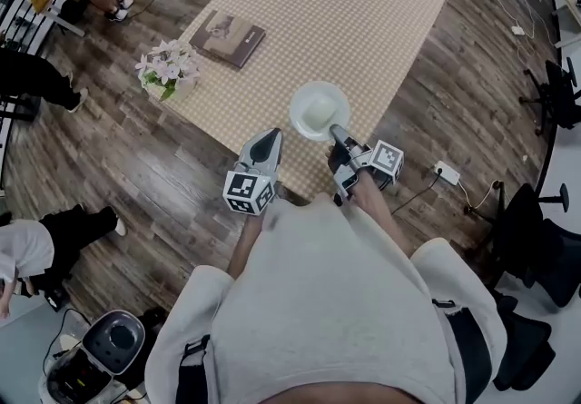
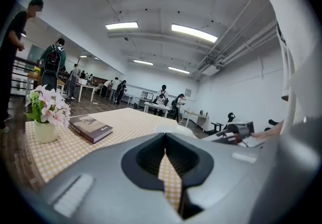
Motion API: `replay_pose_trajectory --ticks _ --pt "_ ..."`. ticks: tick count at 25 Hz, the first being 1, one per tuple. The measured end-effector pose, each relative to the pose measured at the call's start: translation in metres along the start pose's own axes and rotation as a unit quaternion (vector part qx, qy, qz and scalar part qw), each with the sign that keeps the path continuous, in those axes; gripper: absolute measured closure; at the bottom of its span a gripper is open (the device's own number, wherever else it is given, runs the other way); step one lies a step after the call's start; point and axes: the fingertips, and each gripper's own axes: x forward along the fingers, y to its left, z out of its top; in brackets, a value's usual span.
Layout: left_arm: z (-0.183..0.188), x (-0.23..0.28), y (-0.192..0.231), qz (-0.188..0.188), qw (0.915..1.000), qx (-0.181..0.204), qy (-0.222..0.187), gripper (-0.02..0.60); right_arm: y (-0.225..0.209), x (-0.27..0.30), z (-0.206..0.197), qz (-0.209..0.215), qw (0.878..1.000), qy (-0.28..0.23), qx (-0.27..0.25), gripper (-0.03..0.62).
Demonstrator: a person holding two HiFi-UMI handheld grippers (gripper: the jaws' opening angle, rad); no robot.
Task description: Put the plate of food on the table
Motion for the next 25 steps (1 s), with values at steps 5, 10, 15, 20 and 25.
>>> replay_pose_trajectory --ticks 5,10,15,20,25 --pt "-0.013 -0.006 0.004 0.006 0.9997 -0.017 0.018 0.573 -0.014 -0.001 -0.012 -0.019 1.000 0.013 0.015 0.585" --pt "-0.035 -0.014 0.006 0.013 0.9986 -0.034 0.039 0.572 -0.035 -0.003 -0.023 -0.042 0.998 0.026 0.026 0.585" --pt "-0.060 -0.025 0.010 0.024 0.9965 -0.053 0.059 0.574 -0.059 -0.004 -0.036 -0.063 0.997 0.038 0.039 0.585" --pt "-0.080 -0.036 0.014 0.036 0.9942 -0.070 0.074 0.573 -0.082 -0.006 -0.045 -0.089 0.994 0.052 0.044 0.585" --pt "-0.095 -0.043 0.018 0.045 0.9920 -0.082 0.084 0.573 -0.091 -0.002 -0.050 -0.096 0.993 0.064 0.037 0.585"
